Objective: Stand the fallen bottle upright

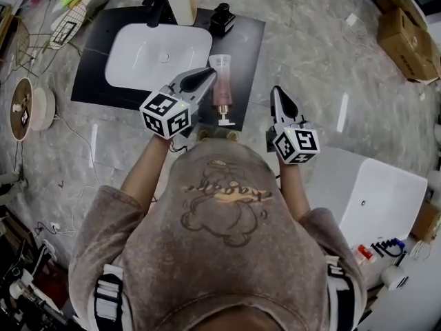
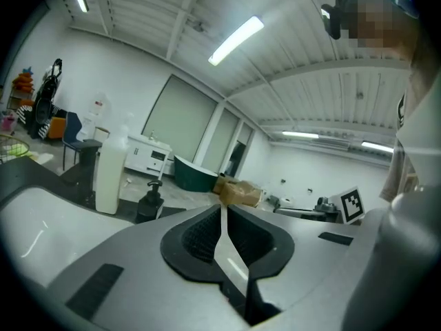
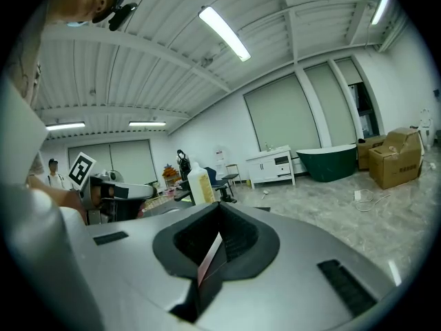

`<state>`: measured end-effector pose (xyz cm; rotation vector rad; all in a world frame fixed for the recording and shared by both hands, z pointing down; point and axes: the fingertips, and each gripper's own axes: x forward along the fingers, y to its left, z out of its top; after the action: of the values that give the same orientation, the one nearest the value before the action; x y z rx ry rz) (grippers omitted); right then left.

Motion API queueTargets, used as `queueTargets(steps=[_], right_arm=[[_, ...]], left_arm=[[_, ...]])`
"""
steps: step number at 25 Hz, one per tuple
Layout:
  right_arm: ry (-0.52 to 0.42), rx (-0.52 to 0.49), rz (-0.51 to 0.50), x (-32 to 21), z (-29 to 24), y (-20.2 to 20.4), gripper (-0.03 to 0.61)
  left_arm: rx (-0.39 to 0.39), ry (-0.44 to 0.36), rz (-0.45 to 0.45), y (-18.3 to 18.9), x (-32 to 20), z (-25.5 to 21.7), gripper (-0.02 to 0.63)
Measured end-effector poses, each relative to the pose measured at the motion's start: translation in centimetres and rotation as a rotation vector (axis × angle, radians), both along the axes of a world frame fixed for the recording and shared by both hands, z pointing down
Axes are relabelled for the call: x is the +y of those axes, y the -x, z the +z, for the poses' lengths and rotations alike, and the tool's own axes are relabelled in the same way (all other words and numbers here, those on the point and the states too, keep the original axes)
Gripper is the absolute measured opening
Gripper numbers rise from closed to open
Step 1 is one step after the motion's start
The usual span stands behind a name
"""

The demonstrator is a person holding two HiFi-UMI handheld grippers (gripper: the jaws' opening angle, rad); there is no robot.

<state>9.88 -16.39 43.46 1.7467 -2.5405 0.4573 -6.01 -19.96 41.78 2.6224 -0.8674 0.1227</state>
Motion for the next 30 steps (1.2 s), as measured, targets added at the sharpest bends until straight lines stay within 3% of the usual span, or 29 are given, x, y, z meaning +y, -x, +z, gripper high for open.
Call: queueTargets(steps=[9, 12, 18, 30], right_arm=[[-0.005, 0.003, 0.022, 0.4, -0.2, -0.2, -0.002], [-0.005, 0.002, 0.023, 0.5, -0.1, -0.3, -0.002], [-0.005, -0.003, 0.028, 0.6, -0.2, -0.4, -0.002], [0.007, 0.000, 0.075, 1.8, 0.0, -1.8, -0.002]], left_arm=[[-0.015, 0.011, 0.092, -0.7, 0.6, 0.9, 0.099], [-0.049, -0.001, 0.167, -1.3, 0.9, 1.2, 0.168], [-0.188, -0.050, 0.359, -2.6, 2.0, 2.5, 0.222], [-0.419, -0.126, 0.677, -4.3, 3.2, 6.3, 0.222]])
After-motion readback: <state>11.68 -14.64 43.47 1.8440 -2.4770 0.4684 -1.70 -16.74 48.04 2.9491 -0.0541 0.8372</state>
